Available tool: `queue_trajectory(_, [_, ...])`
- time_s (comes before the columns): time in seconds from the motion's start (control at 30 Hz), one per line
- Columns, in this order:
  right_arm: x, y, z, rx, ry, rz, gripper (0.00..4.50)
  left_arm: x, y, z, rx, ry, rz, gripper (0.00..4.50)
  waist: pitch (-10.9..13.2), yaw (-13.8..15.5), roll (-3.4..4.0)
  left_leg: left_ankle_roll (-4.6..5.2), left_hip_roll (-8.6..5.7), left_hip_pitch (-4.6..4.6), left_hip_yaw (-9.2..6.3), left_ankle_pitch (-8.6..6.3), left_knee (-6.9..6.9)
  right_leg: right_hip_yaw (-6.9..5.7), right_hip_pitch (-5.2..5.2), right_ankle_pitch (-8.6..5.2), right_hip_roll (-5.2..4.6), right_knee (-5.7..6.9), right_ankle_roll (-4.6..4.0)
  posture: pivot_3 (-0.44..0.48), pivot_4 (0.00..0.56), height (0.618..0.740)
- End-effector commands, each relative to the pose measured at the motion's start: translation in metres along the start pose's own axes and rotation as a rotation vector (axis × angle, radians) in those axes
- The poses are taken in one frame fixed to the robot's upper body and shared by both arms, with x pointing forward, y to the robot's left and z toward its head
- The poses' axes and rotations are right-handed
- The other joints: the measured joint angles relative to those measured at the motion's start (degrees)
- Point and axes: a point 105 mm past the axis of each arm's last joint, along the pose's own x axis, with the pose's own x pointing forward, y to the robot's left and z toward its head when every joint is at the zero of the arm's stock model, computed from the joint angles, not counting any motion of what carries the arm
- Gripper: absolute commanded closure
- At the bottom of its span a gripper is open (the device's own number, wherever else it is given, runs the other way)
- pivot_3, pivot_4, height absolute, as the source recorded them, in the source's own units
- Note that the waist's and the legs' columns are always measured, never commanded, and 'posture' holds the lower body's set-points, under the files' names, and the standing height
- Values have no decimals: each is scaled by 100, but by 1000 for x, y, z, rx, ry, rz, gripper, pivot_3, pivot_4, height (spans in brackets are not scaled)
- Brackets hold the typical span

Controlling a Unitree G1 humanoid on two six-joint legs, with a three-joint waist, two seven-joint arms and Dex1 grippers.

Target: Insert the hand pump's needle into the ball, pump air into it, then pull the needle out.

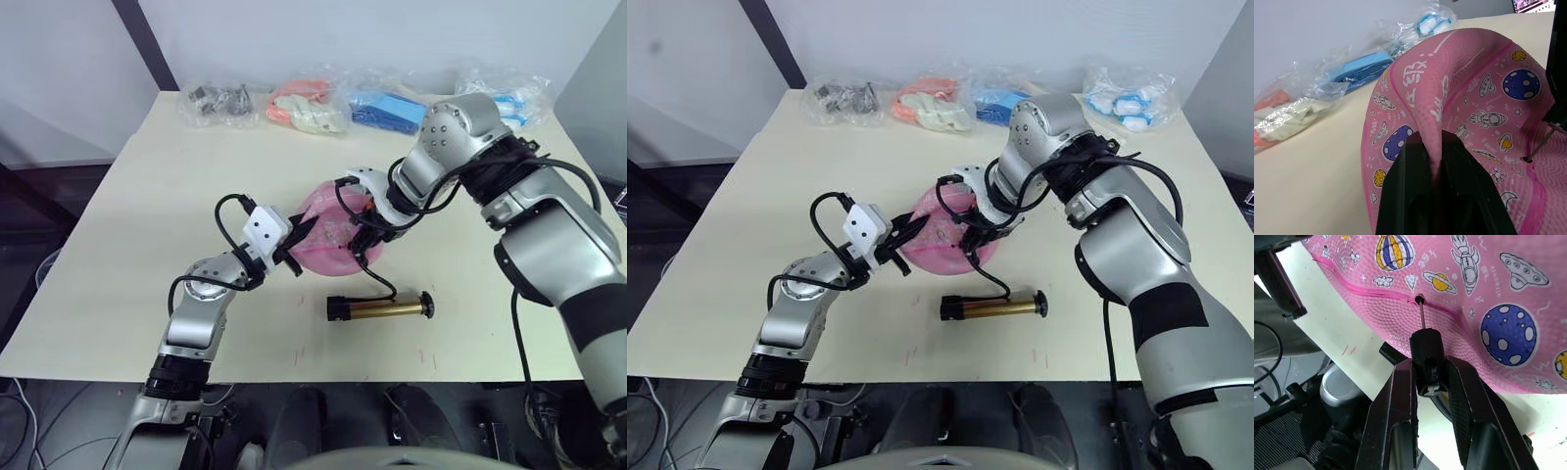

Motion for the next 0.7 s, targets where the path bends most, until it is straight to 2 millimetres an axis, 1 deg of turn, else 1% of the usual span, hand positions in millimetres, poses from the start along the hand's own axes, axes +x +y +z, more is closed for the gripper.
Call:
queue_trajectory(0.03, [1,22,9,-40,-14,65,4142,6,-25,-11,-53,46,-89,4468,0,-28,0,0,0,1,0,0,0,0,0,0,0,1,0,0,150,736])
queue_trajectory(0.2, [6,26,12,-29,-14,61,4142,8,-24,-10,-122,54,-70,4468,-1,-62,1,0,0,11,-3,0,0,0,6,0,1,9,0,0,150,736])
queue_trajectory(0.7, [17,39,21,1,-49,90,4142,9,-30,-10,-147,74,-76,4468,-5,-91,2,0,7,24,-9,0,0,4,10,9,15,12,-14,0,150,736])
